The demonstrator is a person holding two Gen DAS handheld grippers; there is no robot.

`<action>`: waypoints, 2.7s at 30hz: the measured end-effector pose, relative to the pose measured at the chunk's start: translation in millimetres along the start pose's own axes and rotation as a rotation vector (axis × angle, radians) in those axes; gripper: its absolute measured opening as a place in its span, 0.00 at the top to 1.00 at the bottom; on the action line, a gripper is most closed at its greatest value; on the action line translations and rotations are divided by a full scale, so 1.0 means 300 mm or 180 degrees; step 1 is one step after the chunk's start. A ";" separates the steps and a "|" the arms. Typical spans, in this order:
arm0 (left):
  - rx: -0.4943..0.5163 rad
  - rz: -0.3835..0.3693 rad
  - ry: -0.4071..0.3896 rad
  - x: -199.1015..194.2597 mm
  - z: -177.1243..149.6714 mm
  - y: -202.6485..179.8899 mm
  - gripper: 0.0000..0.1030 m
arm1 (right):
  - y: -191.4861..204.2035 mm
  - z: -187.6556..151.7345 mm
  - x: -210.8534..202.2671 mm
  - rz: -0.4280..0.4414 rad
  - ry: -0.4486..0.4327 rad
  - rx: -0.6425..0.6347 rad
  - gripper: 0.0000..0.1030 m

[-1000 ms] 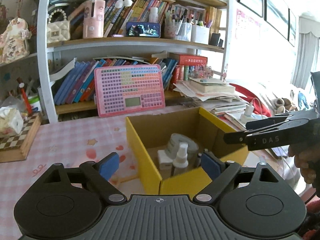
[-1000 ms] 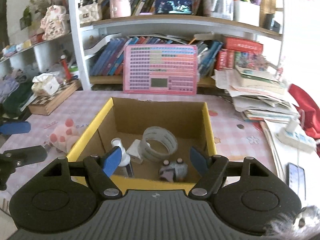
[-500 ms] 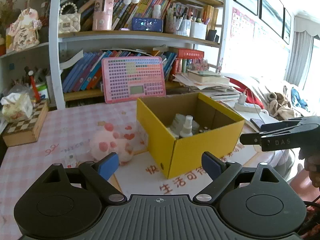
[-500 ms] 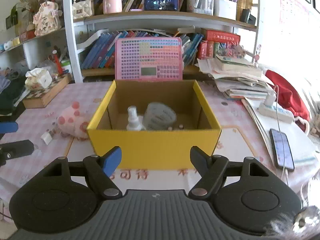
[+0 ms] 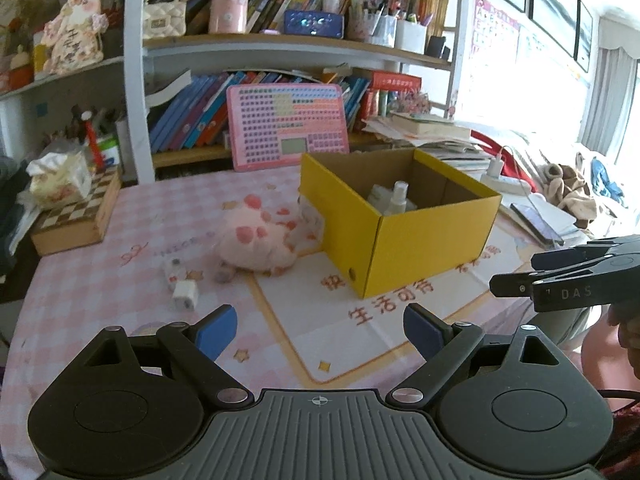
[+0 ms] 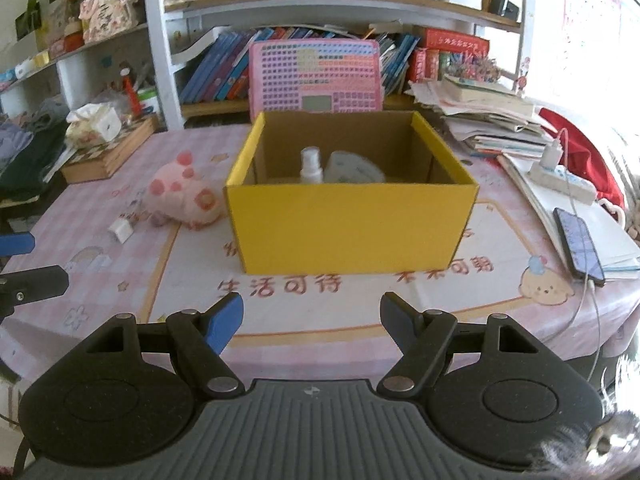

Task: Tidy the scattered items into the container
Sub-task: 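Withdraw both open tools from the box toward the pink plush and charger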

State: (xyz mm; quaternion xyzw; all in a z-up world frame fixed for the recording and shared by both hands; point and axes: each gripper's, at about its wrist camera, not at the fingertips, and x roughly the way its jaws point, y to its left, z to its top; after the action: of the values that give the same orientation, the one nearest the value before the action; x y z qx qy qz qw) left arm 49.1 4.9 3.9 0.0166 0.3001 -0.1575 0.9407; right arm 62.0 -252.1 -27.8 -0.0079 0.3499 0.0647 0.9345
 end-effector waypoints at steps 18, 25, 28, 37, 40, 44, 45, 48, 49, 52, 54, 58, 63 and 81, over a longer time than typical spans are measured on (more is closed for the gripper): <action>-0.0163 0.0289 0.0050 -0.030 -0.057 0.113 0.10 | 0.244 0.007 0.089 0.0473 0.0073 -0.0528 0.28; -0.0253 0.0392 0.0036 -0.045 -0.066 0.157 0.10 | 0.313 0.012 0.110 0.0604 0.0119 -0.0666 0.30; -0.0269 0.0405 0.0022 -0.047 -0.065 0.168 0.10 | 0.329 0.022 0.112 0.0628 0.0097 -0.0716 0.30; -0.0321 0.0454 0.0015 -0.032 -0.060 0.193 0.10 | 0.358 0.048 0.137 0.0693 0.0083 -0.0808 0.30; -0.0322 0.0474 0.0032 -0.019 -0.058 0.198 0.10 | 0.359 0.056 0.152 0.0712 0.0094 -0.0801 0.30; -0.0317 0.0514 0.0057 0.005 -0.053 0.212 0.10 | 0.369 0.072 0.179 0.0755 0.0100 -0.0827 0.30; -0.0316 0.0530 0.0057 0.012 -0.050 0.217 0.10 | 0.372 0.079 0.188 0.0769 0.0098 -0.0837 0.30; -0.0311 0.0568 0.0056 0.031 -0.041 0.232 0.10 | 0.385 0.099 0.222 0.0805 0.0122 -0.0864 0.31; -0.0310 0.0573 0.0054 0.037 -0.038 0.239 0.10 | 0.389 0.107 0.233 0.0816 0.0130 -0.0880 0.31; -0.0319 0.0600 0.0066 0.069 -0.027 0.258 0.10 | 0.401 0.131 0.260 0.0840 0.0124 -0.0931 0.32; -0.0295 0.0622 0.0083 0.091 -0.020 0.265 0.10 | 0.406 0.148 0.281 0.0856 0.0133 -0.0948 0.32; -0.0263 0.0636 0.0112 0.130 -0.008 0.276 0.10 | 0.418 0.187 0.325 0.0873 0.0145 -0.0990 0.32; -0.0253 0.0639 0.0200 0.199 0.004 0.299 0.10 | 0.429 0.233 0.379 0.0887 0.0151 -0.1024 0.32; -0.0293 0.0697 0.0438 0.448 0.042 0.367 0.12 | 0.503 0.392 0.621 0.0888 0.0392 -0.1343 0.27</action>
State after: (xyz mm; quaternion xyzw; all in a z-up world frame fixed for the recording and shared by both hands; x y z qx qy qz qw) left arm 193.5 69.5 -69.4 0.0168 0.3672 -0.0384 0.9292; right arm 258.9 -73.8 -56.4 -0.1583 0.3825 0.2640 0.8712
